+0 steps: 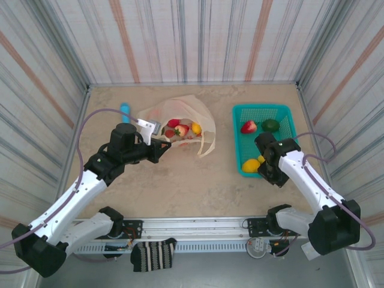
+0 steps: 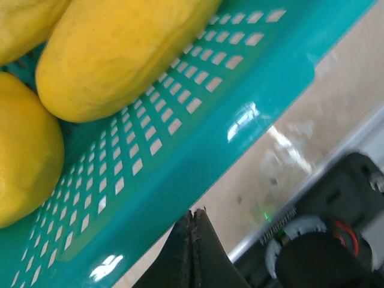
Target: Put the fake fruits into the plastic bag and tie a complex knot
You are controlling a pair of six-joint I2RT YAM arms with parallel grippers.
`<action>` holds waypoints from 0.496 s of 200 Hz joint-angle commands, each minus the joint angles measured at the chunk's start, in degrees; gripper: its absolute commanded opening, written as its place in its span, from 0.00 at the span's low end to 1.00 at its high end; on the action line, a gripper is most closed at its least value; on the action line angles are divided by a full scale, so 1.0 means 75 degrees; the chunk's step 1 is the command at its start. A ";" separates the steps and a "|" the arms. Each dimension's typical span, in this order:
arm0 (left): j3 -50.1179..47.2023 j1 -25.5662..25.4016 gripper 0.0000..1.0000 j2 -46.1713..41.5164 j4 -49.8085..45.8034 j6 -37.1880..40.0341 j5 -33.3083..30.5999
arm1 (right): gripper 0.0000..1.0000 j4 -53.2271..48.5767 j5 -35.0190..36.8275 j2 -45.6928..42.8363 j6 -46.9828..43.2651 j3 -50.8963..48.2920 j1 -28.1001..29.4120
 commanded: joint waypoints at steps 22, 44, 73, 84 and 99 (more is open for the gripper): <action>0.0114 -0.0006 0.00 -0.0098 -0.0039 0.0194 -0.0050 | 0.00 0.3039 0.0511 0.1819 -0.1170 0.0618 -0.1097; 0.0107 0.0013 0.00 -0.0043 -0.0022 0.0194 -0.0025 | 0.00 0.3885 0.0259 0.3218 -0.1286 0.1469 -0.1601; 0.0101 0.0065 0.00 -0.0006 -0.0021 0.0221 -0.0051 | 0.00 0.4229 -0.0378 0.4805 -0.1632 0.2894 -0.1957; 0.0095 0.0085 0.00 -0.0017 -0.0021 0.0219 -0.0080 | 0.00 0.4192 -0.0322 0.4982 -0.1735 0.3231 -0.1986; 0.0082 0.0088 0.00 -0.0050 -0.0030 0.0235 -0.0115 | 0.00 0.4328 -0.0598 0.4763 -0.1830 0.3212 -0.1978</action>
